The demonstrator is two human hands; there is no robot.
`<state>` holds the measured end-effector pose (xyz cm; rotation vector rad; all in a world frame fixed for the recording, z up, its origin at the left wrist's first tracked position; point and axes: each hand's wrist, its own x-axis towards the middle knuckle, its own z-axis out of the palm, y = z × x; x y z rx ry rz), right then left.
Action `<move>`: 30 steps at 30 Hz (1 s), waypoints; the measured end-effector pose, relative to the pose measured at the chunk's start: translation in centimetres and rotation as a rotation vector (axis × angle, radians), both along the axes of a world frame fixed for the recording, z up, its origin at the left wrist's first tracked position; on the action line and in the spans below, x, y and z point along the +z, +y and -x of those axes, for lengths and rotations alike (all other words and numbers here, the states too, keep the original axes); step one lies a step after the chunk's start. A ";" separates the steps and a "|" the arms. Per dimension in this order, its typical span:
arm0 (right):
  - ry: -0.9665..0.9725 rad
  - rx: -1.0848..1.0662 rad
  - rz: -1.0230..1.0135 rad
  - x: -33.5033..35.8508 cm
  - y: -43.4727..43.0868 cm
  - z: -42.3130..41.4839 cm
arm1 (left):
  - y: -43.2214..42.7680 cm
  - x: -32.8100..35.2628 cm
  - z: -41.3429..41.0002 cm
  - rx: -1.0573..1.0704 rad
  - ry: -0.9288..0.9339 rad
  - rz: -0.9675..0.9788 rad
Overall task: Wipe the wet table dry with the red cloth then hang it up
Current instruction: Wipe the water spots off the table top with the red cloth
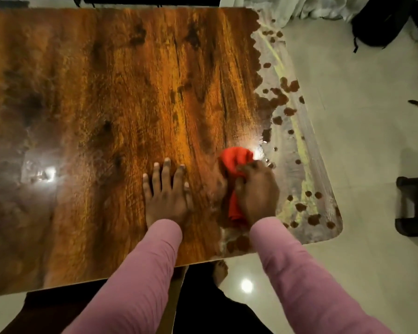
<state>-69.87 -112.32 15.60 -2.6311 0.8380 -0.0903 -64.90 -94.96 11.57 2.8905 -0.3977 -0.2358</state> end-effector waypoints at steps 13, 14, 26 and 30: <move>0.016 0.178 -0.040 -0.2 4.3 3.0 | 0.1 -0.6 0.3 -0.003 -0.004 -0.017; 0.037 0.090 -0.029 -0.2 2.7 3.4 | 0.1 -0.5 0.3 0.002 -0.009 -0.004; 0.009 0.198 -0.095 0.7 9.1 9.2 | 0.0 0.0 0.5 -0.016 -0.010 0.021; 0.071 -0.082 -0.052 0.6 5.6 9.0 | 0.0 0.0 0.5 -0.017 -0.015 0.023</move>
